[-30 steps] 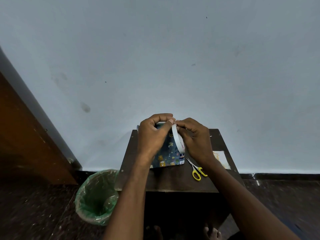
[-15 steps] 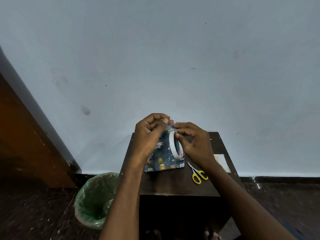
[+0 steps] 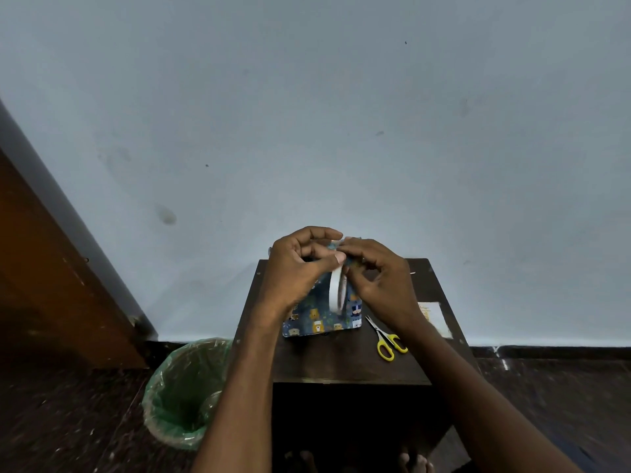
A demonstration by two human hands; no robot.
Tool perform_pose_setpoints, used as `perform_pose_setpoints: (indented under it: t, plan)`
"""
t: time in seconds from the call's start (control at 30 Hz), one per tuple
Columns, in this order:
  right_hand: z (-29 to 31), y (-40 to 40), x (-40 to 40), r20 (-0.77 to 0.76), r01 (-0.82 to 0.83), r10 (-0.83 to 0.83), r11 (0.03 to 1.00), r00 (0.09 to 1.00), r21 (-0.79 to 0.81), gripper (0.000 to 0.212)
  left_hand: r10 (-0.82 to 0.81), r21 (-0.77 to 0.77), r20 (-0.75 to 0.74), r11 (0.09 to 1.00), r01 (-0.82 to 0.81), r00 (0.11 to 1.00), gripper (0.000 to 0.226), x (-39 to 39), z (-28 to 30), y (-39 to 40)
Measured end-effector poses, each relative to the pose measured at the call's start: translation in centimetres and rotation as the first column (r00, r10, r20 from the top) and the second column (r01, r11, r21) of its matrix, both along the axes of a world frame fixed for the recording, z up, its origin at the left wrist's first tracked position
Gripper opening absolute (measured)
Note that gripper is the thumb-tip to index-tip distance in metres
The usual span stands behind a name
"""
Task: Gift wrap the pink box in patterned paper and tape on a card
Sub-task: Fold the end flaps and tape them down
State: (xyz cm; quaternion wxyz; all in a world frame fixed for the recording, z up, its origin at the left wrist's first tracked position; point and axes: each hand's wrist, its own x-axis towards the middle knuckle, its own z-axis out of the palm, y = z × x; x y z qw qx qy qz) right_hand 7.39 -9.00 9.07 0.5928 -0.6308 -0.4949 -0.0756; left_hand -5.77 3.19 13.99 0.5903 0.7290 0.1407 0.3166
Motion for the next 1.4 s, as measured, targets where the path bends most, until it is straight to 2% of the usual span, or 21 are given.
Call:
perform_pose_setpoints:
  t: [0.13,0.23,0.33,0.4,0.47,0.63,0.8,0.9,0.97,1.0,1.03,1.1,1.17,1.23,1.3,1.4]
  plan:
    - [0.6,-0.2,-0.1,0.012,0.012,-0.011,1.0,1.0,-0.024,0.054,0.029,0.079,-0.019,0.996,-0.027,0.999,0.028,0.6,-0.2,0.4]
    - [0.8,-0.1,-0.5,-0.019,0.014,-0.014,1.0,1.0,-0.005,0.042,0.009,0.178,0.006,0.984,-0.01,1.0,0.028,0.8,0.1,0.2]
    - [1.0,-0.2,-0.9,-0.092,0.025,-0.024,1.0,0.995,0.007,0.025,-0.015,0.196,0.048,0.981,0.006,0.999,0.026,1.0,0.3,-0.5]
    - [1.1,-0.3,-1.1,-0.196,-0.021,0.028,0.999,0.98,0.038,0.031,-0.017,0.177,0.035,0.984,0.011,0.999,0.027,1.1,0.1,-0.5]
    - [1.2,-0.5,-1.2,-0.313,-0.091,0.119,0.991,0.942,0.101,0.038,-0.018,0.229,-0.011,0.973,0.02,1.0,0.026,1.2,-0.1,-0.4]
    - [1.5,-0.7,-0.9,-0.358,-0.102,0.14,0.987,0.923,0.124,0.037,0.057,0.405,-0.001,0.913,-0.052,0.998,0.026,1.7,-0.3,-0.4]
    - [1.7,-1.2,-1.0,-0.378,-0.09,0.152,0.98,0.913,0.179,0.031,0.048,0.356,-0.05,0.934,-0.027,0.998,0.028,1.8,-0.3,-0.3]
    - [1.5,-1.8,-0.5,-0.395,0.114,-0.041,0.98,0.918,0.164,0.034,0.057,0.352,-0.072,0.935,-0.028,0.996,0.024,1.8,-0.3,-0.1]
    - [1.0,-2.5,0.4,-0.322,0.249,-0.226,0.968,0.92,0.031,0.033,0.056,0.361,-0.077,0.932,-0.025,0.995,0.022,1.8,-0.4,0.0]
    - [0.7,-2.9,0.9,-0.231,0.294,-0.31,0.95,0.922,-0.103,0.031,0.056,0.362,-0.078,0.932,-0.025,0.995,0.021,1.8,-0.5,0.1]
    - [0.4,-3.4,1.4,-0.12,0.317,-0.36,0.908,0.925,-0.275,0.027,0.055,0.361,-0.082,0.932,-0.022,0.995,0.02,1.8,-0.5,0.1]
    - [-0.3,-4.3,2.1,0.03,0.292,-0.35,0.728,0.936,-0.62,0.021,0.053,0.361,-0.097,0.932,-0.014,0.994,0.019,1.8,-0.5,0.0]
    - [-1.2,-4.9,2.0,0.111,0.263,-0.305,0.52,0.946,-0.813,0.018,0.041,0.356,-0.107,0.935,0.0,0.993,0.02,1.7,-0.4,0.1]
    - [-1.9,-5.2,1.5,0.182,0.287,-0.283,0.393,0.942,-0.873,0.011,0.036,0.35,-0.108,0.937,0.004,0.994,0.02,1.7,-0.4,0.3]
    - [-2.2,-5.5,0.8,0.231,0.316,-0.277,0.318,0.933,-0.894,0.005,0.036,0.349,-0.107,0.937,0.004,0.994,0.02,1.6,-0.5,0.2]
    - [-2.4,-5.6,0.1,0.298,0.353,-0.236,0.245,0.925,-0.903,0.018,0.038,0.352,-0.106,0.936,0.002,0.994,0.02,1.6,-0.5,0.0]
